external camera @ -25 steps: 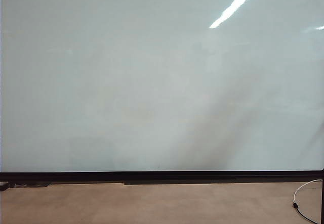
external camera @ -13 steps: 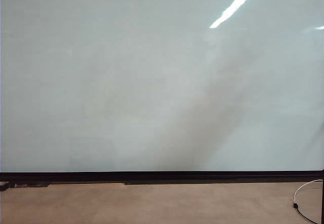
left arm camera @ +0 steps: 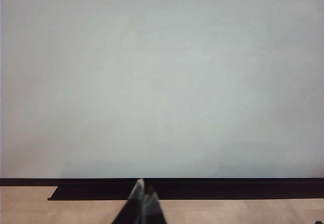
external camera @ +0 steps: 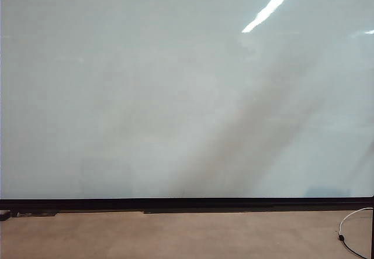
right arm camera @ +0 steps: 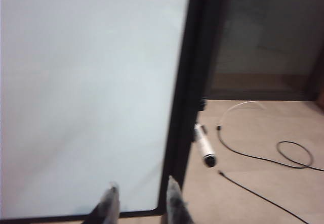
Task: Pick up the pen on the shelf to the right of the whiteboard and draw a rectangle.
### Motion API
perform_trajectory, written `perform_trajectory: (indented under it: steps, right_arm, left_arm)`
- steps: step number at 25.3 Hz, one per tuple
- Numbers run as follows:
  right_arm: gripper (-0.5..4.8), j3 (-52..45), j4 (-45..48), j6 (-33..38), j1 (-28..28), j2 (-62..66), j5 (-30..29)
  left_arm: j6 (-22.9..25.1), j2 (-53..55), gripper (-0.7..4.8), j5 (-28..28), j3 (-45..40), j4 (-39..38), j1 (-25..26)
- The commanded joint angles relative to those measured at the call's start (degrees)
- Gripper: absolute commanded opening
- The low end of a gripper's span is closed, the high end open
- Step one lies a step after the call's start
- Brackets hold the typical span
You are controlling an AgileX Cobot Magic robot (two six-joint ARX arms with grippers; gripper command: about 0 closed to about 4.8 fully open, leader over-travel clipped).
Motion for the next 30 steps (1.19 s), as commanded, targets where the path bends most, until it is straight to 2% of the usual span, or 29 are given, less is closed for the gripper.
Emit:
perform_trajectory:
  steps: [1,5,7,9,10,12,21,24,30]
  right_arm:
    - [1.18,0.24,5.66,-0.39,-2.97,2.89,-2.29]
    - [1.18,0.26,11.80,-0.35,-9.01,10.14,-11.19]
    - [1.20,0.26,13.79,-0.35,-10.69,12.46,-13.66]
    - [1.48,0.26,15.76,-0.35,-11.87,14.49,-15.41]
    - [1.82,0.26,18.14,-0.35,-12.74,16.87,-16.59]
    - [1.82,0.26,21.81,-0.35,-13.33,20.20,-17.77]
    - [1.87,0.46,34.27,-0.31,-13.33,33.18,-18.18]
    - [2.12,0.48,39.19,-0.11,-13.73,37.75,-18.23]
    - [2.12,0.50,41.83,-0.13,-14.53,40.30,-18.32]
  left_arm:
    - [0.24,-0.02,-0.04,0.22,0.17,0.39,-0.02]
    - [0.24,0.00,-0.05,0.22,0.17,0.37,-0.02]
    - [0.24,0.00,-0.04,0.22,0.17,0.39,-0.02]
    - [0.24,0.00,-0.05,0.22,0.15,0.39,-0.02]
    - [0.24,0.00,-0.04,0.22,0.15,0.37,0.00]
    - [0.24,0.00,-0.04,0.22,0.17,0.39,-0.02]
    - [0.24,0.00,-0.04,0.22,0.17,0.37,0.00]
    - [0.24,0.00,-0.04,0.22,0.15,0.39,-0.02]
    - [0.24,0.00,-0.04,0.22,0.17,0.39,-0.02]
